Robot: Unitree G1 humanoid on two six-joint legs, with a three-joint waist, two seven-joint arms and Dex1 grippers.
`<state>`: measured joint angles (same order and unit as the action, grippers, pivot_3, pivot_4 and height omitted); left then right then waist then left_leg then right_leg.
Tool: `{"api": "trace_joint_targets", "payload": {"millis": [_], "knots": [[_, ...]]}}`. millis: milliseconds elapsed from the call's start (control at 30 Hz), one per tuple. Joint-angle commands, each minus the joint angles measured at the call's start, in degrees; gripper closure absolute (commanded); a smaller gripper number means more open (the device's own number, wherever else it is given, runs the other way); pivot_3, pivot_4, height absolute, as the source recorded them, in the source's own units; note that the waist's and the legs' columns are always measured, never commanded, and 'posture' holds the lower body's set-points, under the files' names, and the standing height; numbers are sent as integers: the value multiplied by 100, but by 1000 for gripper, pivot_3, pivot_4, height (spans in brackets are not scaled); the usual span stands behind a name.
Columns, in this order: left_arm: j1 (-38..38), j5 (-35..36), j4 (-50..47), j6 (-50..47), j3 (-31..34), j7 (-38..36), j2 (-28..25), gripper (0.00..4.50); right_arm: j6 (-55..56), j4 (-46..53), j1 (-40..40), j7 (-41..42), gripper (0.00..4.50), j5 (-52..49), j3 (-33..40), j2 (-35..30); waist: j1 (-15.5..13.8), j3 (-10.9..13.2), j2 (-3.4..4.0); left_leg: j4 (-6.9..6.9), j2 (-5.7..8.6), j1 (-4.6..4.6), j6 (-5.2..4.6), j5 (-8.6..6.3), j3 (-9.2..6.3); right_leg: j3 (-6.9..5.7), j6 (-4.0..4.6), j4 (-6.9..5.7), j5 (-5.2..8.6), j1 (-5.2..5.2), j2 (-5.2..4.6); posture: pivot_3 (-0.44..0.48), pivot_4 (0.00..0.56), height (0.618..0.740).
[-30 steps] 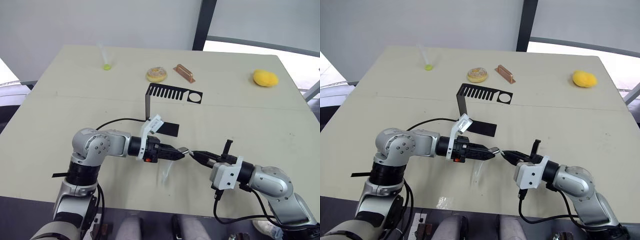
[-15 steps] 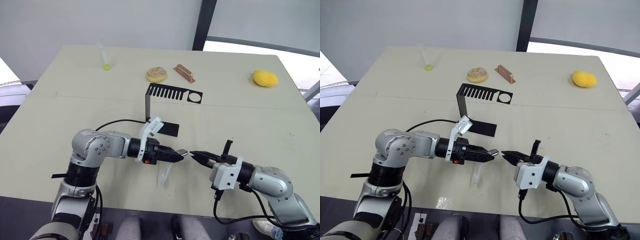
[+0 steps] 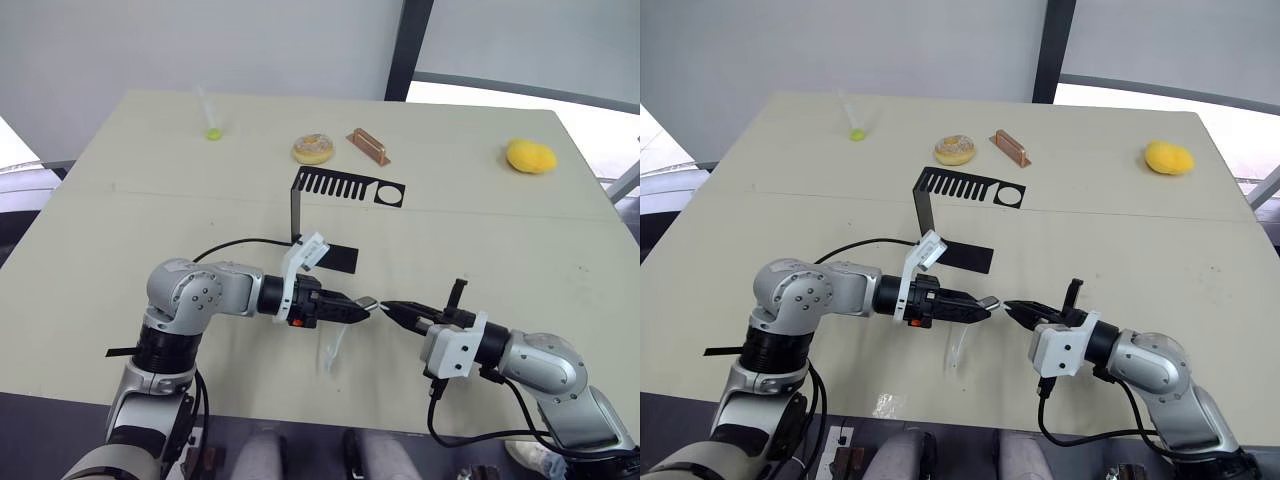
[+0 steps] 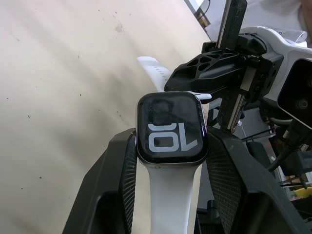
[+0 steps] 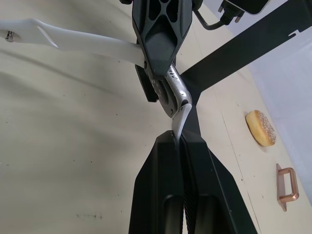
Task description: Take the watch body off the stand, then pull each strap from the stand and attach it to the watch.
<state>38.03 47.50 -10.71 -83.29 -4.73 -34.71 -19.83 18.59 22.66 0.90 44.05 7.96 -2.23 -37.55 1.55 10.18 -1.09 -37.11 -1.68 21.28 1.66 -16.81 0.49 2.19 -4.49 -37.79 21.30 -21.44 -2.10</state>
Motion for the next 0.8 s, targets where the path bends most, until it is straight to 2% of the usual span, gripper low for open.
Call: {"api": "trace_joint_targets", "payload": {"millis": [33,800], "knots": [[88,154,-212,23,-180,-91,219,2919,165,256,-160,-91,4500,-113,-186,74,0,0,0,0,0,0,0,0,0,0,0,0,0,0,0,0,150,740],[169,125,-233,-48,-281,-104,375,2919,73,181,-278,-66,4500,-22,-292,86,0,0,0,0,0,0,0,0,0,0,0,0,0,0,0,0,150,740]]}}
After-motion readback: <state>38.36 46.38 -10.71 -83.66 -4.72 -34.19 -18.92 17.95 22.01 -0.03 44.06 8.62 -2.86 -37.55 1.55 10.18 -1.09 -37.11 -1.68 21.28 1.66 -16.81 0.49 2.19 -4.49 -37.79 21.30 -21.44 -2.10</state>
